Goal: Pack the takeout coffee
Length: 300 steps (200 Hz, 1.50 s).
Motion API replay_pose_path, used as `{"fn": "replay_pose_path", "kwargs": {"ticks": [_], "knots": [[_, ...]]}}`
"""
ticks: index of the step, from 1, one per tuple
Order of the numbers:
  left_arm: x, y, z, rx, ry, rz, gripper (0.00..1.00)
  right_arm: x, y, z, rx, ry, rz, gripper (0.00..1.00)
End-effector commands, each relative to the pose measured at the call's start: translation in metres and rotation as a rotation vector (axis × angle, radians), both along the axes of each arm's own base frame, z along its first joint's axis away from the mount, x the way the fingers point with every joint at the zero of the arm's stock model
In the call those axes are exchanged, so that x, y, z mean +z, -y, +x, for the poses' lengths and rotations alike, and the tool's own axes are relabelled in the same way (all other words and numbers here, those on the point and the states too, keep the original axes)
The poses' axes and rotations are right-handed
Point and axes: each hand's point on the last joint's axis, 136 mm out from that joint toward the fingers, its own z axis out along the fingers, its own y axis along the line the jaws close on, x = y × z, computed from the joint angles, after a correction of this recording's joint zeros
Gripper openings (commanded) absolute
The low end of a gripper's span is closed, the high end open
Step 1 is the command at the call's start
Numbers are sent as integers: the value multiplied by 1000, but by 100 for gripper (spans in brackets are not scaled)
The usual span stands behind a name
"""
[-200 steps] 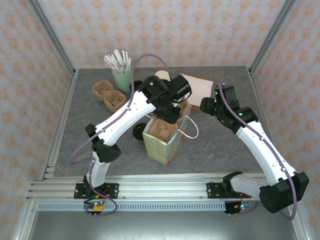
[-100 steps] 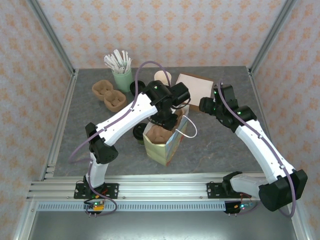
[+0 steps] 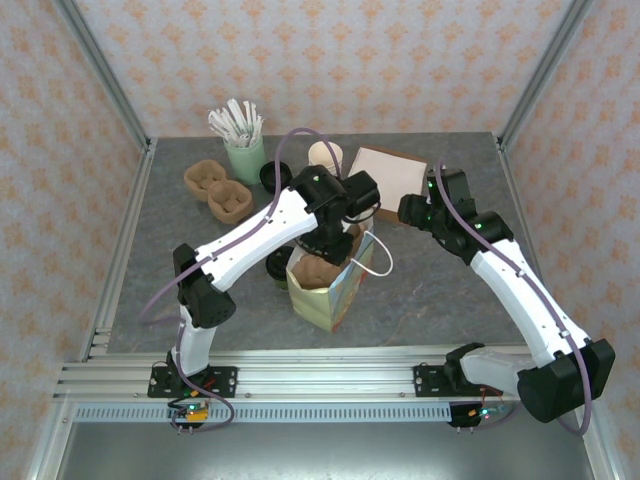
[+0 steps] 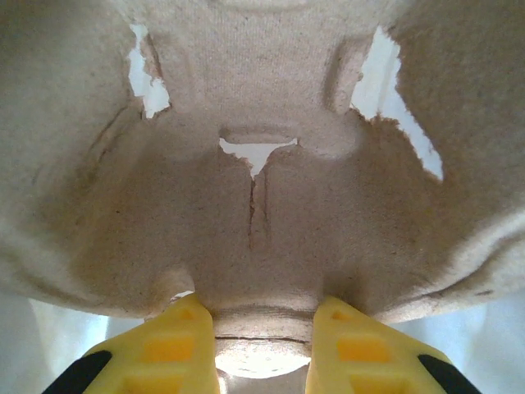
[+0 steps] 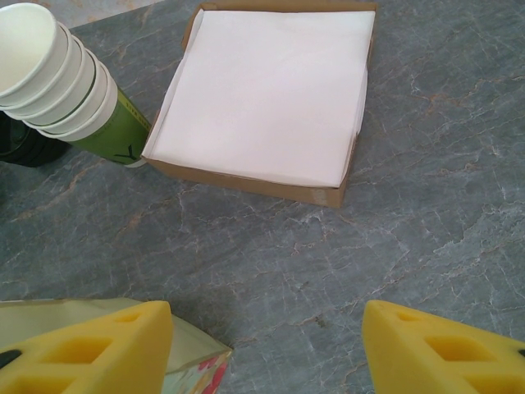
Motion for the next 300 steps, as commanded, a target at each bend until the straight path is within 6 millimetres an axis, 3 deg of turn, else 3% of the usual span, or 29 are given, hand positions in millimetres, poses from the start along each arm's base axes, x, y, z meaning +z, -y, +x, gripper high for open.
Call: {"fn": "replay_pose_path", "kwargs": {"ticks": [1, 36, 68, 96, 125, 233, 265, 300], "knots": [[-2, -16, -17, -32, -53, 65, 21, 3, 3, 1, -1, 20, -3, 63], [-1, -14, -15, -31, -49, 58, 21, 1, 2, 1, 0, 15, 0, 63], [17, -11, -12, -19, -10, 15, 21, 2, 1, 0, 7, 18, 4, 63], [33, -10, -11, -10, 34, -40, 21, 20, -14, -2, 79, 76, 77, 64], [35, -13, -14, -8, 35, -38, 21, 34, -20, -4, 109, 115, 113, 64], [53, -8, -23, -23, 50, -133, 20, 29, -21, -4, 117, 93, 107, 64], [49, -15, -27, -28, 41, -106, 19, 41, -32, -15, 189, 104, 153, 64], [44, -19, -31, -40, 25, -97, 19, 57, -71, -37, 399, 83, 310, 61]]}}
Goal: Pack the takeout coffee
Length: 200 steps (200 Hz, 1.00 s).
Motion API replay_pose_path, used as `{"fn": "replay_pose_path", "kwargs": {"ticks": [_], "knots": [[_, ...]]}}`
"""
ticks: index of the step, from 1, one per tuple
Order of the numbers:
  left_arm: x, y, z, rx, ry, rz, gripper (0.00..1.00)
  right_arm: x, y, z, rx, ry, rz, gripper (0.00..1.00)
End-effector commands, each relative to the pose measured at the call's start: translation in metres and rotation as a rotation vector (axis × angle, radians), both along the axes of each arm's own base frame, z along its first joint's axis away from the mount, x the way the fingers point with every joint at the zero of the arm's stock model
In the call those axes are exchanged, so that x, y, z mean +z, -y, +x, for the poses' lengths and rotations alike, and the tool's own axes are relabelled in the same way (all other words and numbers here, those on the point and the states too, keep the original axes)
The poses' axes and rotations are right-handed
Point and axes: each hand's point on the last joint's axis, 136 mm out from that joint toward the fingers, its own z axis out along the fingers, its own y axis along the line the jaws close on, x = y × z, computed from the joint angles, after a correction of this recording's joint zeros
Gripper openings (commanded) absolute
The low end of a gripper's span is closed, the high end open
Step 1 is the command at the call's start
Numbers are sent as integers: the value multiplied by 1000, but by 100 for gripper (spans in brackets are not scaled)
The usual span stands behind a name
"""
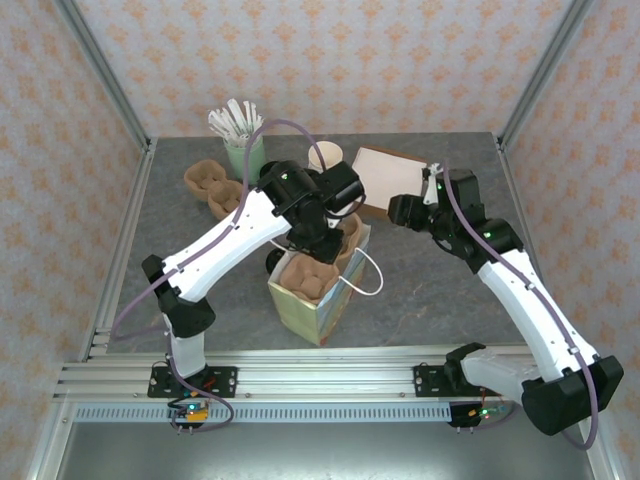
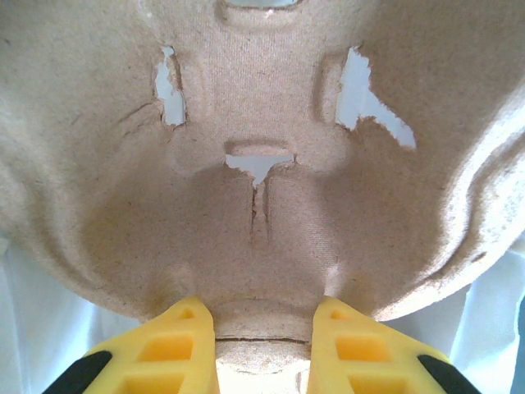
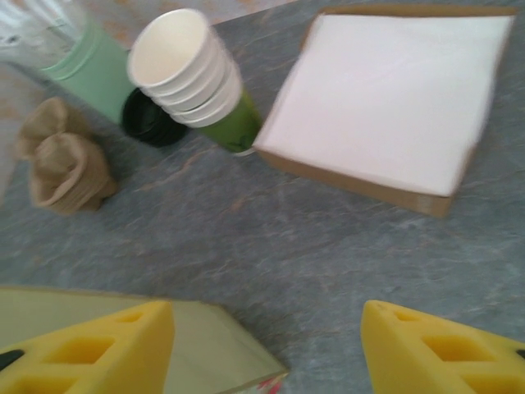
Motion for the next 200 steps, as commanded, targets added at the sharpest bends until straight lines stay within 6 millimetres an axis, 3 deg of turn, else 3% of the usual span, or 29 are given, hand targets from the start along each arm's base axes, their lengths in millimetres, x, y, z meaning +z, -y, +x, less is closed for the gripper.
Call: {"fn": "replay_pose_path", "kwargs": {"ticks": [1, 28, 89, 154, 200], "knots": [[-2, -8, -12, -25, -17, 27, 19, 27, -27, -18, 174, 26, 118, 61], [-6, -8, -12, -32, -23, 30, 19, 33, -50, -32, 308, -1, 209, 59], [-5, -7, -11, -34, -15, 23, 18, 27, -70, -35, 409, -77, 256, 54], [-5, -5, -10, -32, -15, 18, 18, 13, -85, -33, 449, -129, 240, 53], [-4, -5, -11, -32, -14, 17, 18, 3, -82, -32, 427, -156, 202, 48]]}}
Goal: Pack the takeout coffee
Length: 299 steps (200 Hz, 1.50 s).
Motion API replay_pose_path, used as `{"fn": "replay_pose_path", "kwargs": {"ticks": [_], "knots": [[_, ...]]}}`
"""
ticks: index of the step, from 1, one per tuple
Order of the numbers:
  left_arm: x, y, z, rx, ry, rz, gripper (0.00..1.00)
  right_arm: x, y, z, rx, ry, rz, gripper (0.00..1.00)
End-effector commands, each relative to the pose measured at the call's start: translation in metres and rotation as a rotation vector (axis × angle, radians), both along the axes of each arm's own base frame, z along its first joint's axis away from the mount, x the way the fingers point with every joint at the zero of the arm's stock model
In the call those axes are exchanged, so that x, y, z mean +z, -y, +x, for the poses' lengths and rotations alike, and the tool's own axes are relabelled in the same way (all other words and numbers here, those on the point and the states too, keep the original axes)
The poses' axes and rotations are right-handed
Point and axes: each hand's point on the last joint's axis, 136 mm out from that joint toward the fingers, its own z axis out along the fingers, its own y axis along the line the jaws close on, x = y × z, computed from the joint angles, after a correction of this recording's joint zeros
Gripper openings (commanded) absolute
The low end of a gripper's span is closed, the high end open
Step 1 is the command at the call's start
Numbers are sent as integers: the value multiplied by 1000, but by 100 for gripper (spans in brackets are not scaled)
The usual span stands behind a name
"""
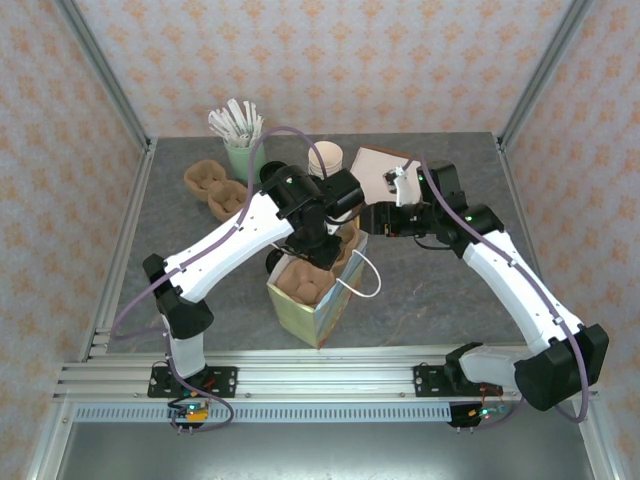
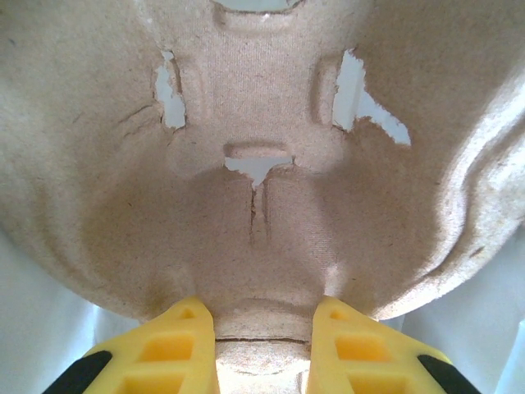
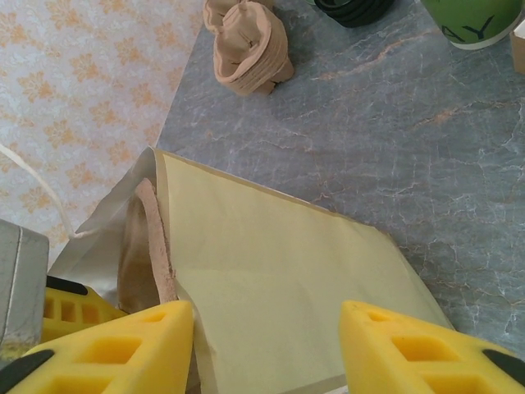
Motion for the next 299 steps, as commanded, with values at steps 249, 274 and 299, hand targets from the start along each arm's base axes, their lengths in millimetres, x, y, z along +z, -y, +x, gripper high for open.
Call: {"fn": "replay_pose_path", "kwargs": {"ticks": [249, 274, 299], "knots": [[-26, 4, 1, -58, -45, 54, 16, 12, 26, 9, -127, 91, -120, 48], [-32, 6, 3, -64, -49, 63, 16, 25, 33, 7, -163, 130, -110, 55], [-30, 9, 7, -67, -36, 50, 17, 27, 48, 11, -239, 136, -149, 58]]}}
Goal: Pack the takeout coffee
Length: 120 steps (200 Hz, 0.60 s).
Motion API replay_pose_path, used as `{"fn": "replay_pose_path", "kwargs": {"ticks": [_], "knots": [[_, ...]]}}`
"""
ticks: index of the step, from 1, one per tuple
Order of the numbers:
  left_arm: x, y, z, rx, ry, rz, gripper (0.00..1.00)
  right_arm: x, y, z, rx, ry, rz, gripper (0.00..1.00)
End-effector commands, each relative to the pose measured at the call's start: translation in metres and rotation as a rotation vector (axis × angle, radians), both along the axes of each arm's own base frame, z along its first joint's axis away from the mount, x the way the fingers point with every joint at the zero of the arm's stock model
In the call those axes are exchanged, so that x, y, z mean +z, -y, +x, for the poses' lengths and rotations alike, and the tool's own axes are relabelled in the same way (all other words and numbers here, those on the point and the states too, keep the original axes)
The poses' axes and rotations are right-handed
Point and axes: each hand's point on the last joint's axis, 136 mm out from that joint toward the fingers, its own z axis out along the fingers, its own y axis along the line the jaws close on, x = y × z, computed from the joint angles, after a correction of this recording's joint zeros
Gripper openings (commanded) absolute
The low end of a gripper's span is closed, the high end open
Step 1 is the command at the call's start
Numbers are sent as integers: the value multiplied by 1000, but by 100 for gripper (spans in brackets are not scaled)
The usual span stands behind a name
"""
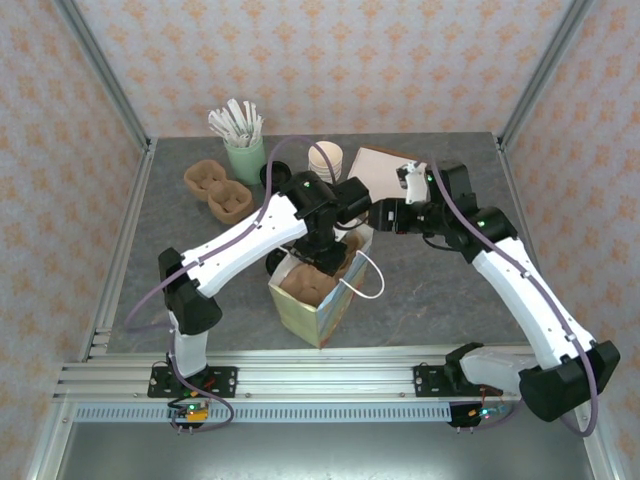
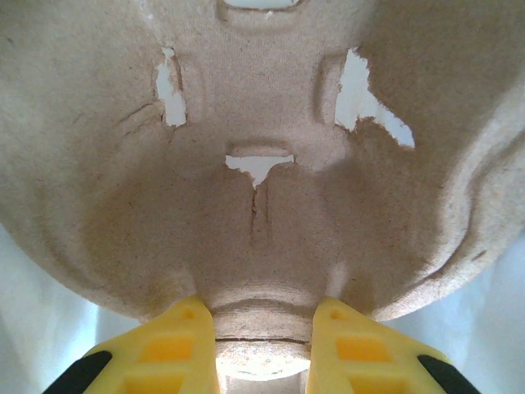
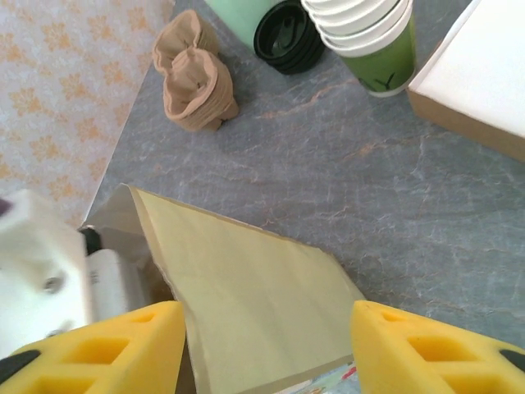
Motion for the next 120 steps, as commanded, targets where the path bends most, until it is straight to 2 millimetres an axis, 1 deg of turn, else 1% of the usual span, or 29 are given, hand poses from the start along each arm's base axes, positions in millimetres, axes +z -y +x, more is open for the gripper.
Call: {"fn": "replay_pose_path", "kwargs": {"ticks": [1, 4, 14, 39, 58, 88, 101, 120], "knots": [[2, 1, 6, -20, 29, -1, 17, 9, 20, 5, -102, 32, -39, 58], [-7, 3, 7, -21, 14, 16, 17, 10, 24, 6, -116, 34, -49, 58], [-11, 5, 9, -22, 10, 20, 17, 10, 35, 9, -164, 36, -84, 58], [-11, 13, 14, -30, 16, 8, 17, 9, 68, 17, -305, 54, -162, 59], [-11, 20, 18, -37, 16, -1, 18, 9, 86, 20, -373, 63, -205, 59], [-10, 31, 21, -58, 22, -14, 18, 8, 104, 24, -436, 65, -238, 59], [-14, 34, 23, -60, 18, -14, 19, 9, 109, 25, -459, 72, -248, 59], [-23, 40, 26, -69, 21, -8, 20, 7, 110, 26, -465, 71, -250, 59]]}}
